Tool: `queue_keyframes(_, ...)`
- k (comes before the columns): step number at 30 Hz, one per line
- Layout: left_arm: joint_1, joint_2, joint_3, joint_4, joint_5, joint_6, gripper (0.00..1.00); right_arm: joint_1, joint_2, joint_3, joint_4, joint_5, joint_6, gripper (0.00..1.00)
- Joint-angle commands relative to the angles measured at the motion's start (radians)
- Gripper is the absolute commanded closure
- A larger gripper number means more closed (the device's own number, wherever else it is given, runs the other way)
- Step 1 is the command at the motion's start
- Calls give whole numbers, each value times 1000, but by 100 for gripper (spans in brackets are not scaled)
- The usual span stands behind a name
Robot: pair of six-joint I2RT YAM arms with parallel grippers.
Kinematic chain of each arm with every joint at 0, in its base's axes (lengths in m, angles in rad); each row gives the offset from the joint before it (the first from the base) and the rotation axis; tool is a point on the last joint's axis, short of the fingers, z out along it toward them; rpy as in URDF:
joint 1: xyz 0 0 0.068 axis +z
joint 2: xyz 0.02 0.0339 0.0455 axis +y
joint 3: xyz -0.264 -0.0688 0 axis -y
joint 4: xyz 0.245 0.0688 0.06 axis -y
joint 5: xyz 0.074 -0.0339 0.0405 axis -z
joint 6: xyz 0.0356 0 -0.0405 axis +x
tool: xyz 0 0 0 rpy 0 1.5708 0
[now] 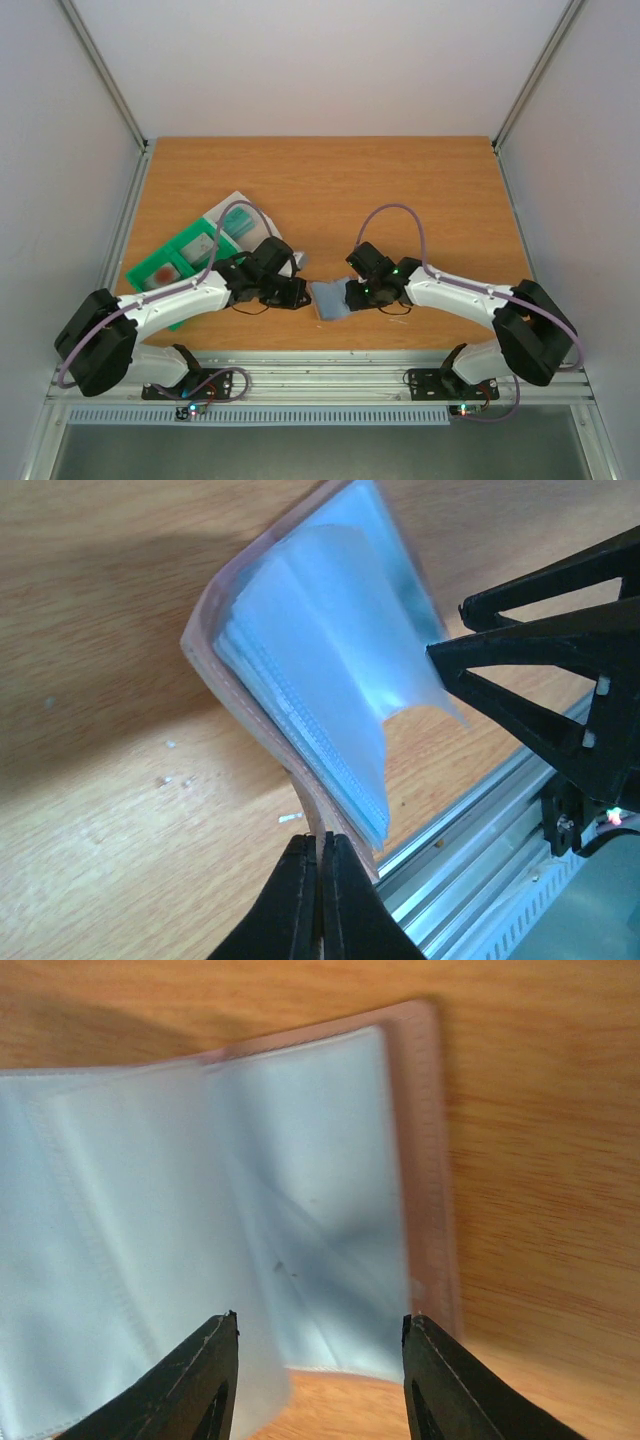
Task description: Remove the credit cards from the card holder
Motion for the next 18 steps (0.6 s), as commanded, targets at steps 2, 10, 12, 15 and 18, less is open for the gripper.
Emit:
queue_keyframes(2,2,46,71,-2,74,114,99,2,-71,22,-93,47,25,56)
queue_keyframes(10,2,55,70,-35,49,149,100,2,-150,6,68,-183,66,54)
queue_keyframes(12,2,51,63,-40,27,144,99,2,-130,16,93,-201,82,48)
queue_keyframes(15,2,48,50,-56,-42,118,100,2,-117,19,130,-187,71,46)
queue_keyframes(18,2,43,28,-23,-50,84,100,2,-82,55,125,-142,9,46)
